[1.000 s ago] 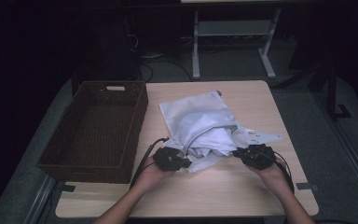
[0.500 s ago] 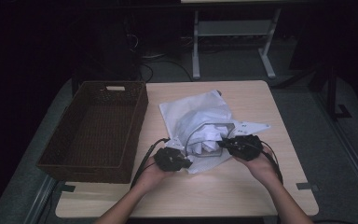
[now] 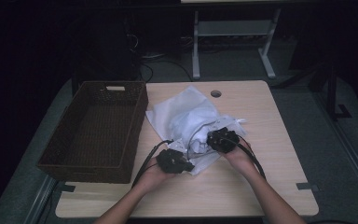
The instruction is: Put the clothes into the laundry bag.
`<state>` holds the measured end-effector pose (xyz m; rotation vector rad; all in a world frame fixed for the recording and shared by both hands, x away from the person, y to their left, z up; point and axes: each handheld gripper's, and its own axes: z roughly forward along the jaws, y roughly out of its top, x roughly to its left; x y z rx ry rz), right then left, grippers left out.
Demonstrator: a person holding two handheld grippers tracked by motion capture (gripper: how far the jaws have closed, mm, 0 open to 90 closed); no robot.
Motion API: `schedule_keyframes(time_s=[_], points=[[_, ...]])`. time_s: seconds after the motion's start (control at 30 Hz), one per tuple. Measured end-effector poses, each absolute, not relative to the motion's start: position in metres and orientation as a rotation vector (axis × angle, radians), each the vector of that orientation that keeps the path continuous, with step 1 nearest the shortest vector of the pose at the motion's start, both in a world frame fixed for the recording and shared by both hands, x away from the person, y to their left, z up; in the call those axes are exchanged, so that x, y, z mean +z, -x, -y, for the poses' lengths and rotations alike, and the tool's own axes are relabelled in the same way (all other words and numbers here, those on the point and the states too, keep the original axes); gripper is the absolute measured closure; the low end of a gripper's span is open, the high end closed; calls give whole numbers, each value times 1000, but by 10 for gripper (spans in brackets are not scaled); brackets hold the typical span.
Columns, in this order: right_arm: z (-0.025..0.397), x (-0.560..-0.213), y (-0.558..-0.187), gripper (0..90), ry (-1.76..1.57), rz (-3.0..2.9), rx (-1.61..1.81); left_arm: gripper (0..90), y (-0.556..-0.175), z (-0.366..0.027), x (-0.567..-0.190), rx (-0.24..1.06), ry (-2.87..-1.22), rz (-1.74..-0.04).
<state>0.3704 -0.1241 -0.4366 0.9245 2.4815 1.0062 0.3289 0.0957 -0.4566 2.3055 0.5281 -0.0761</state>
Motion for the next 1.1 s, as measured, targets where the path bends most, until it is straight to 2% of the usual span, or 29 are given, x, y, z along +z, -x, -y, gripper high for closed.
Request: schedule_keyframes(time_s=[0.27,0.33,0.53,0.73,0.87,1.1], points=[[123,-453,-388,858,-991,-2468,955,892,-328,-95,-457,-94,-2314,-514],[126,-455,-387,826,-996,-2463,974,891,-328,-96,-457,-98,-2314,-519],[146,-445,-376,570,-985,-2495,1056,891,-328,-100,-456,-94,-2317,-525],[178,-430,-361,404,-982,-2490,1154,891,-329,-101,-455,-92,-2324,-531],[203,-425,-365,392,-1035,-2433,1152,891,-330,-101,-456,-99,-2326,-533],[233,-446,-409,436,-1220,-2297,1074,890,-329,-101,-456,-100,-2324,-539]])
